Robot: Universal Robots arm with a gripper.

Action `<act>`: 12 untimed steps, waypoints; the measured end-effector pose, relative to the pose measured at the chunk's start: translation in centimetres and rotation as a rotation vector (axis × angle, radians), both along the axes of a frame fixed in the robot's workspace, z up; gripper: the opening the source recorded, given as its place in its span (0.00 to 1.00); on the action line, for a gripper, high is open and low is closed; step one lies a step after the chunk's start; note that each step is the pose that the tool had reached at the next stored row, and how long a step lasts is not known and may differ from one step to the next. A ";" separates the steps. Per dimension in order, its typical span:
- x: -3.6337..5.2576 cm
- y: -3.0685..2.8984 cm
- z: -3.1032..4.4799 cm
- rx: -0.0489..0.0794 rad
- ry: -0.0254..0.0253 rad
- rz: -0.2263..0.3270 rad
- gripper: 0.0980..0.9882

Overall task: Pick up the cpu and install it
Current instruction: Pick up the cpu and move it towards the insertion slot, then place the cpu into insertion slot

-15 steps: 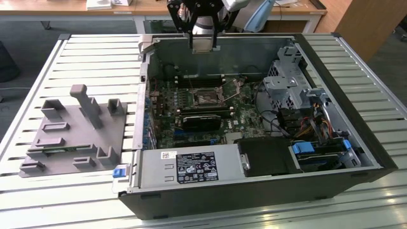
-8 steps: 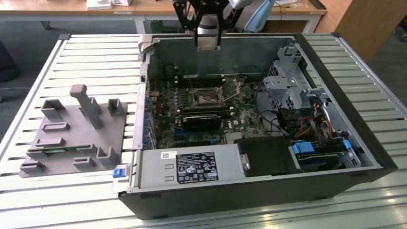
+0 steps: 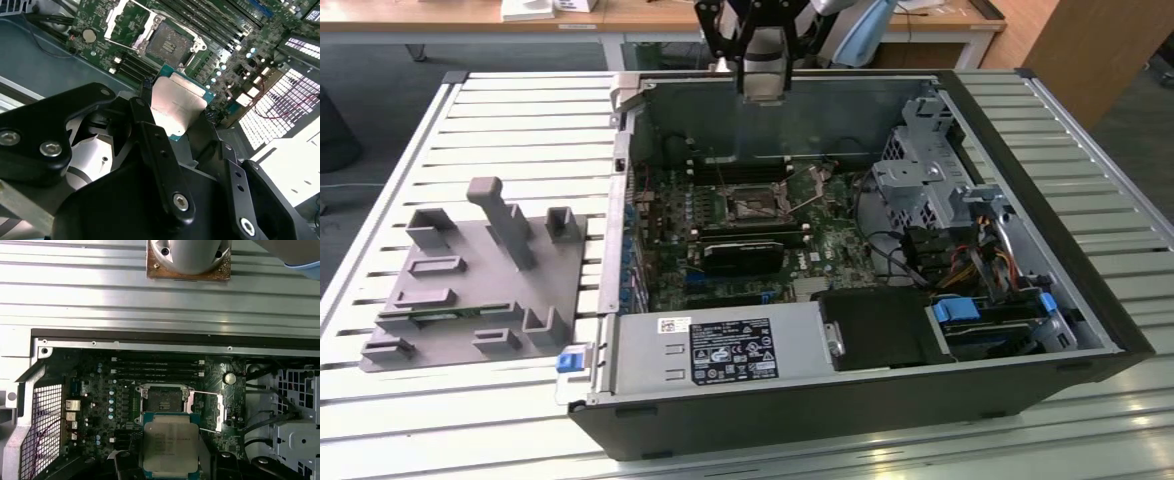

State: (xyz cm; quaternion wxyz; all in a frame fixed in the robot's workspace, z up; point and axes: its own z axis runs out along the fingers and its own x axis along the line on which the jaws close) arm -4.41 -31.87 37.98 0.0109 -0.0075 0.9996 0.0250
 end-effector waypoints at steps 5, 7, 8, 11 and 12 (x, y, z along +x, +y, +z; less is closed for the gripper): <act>0.37 0.30 -0.04 0.000 -0.0030 0.000 0.49; 0.37 0.30 -0.04 0.000 -0.0031 -0.001 0.49; 0.38 0.30 -0.05 0.000 -0.0031 -0.001 0.49; 0.39 0.30 -0.05 0.000 -0.0031 0.000 0.49; 0.39 0.30 -0.05 0.000 -0.0031 -0.002 0.49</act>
